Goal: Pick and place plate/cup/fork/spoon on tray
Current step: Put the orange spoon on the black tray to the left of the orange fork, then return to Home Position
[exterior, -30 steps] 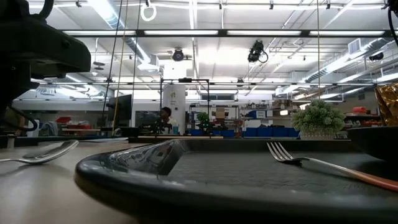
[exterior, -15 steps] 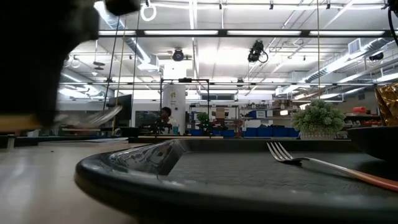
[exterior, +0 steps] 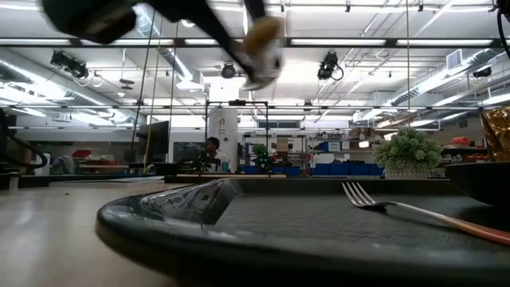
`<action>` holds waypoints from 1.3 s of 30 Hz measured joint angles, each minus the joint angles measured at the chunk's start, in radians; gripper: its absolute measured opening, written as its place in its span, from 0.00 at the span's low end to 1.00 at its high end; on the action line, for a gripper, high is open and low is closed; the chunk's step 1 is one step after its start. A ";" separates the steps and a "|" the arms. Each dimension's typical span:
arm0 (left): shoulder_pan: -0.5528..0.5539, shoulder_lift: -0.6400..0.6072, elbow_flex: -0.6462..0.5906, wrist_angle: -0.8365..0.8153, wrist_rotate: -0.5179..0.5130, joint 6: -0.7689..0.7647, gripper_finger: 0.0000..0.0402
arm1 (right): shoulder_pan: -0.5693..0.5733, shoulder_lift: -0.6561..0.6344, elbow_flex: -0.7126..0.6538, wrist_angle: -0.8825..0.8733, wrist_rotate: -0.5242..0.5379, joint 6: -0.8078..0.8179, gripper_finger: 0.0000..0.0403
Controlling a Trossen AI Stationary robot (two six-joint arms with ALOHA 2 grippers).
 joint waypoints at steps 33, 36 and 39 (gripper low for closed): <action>0.074 0.320 0.335 -0.179 0.128 0.026 0.35 | 0.089 0.000 0.000 -0.005 -0.056 0.009 0.28; 0.074 0.320 0.335 -0.180 0.145 0.056 0.39 | 0.102 -0.004 0.000 -0.014 -0.054 -0.009 0.28; 0.075 0.304 0.335 -0.202 0.202 0.115 0.41 | 0.103 -0.037 0.000 -0.058 -0.050 -0.008 0.28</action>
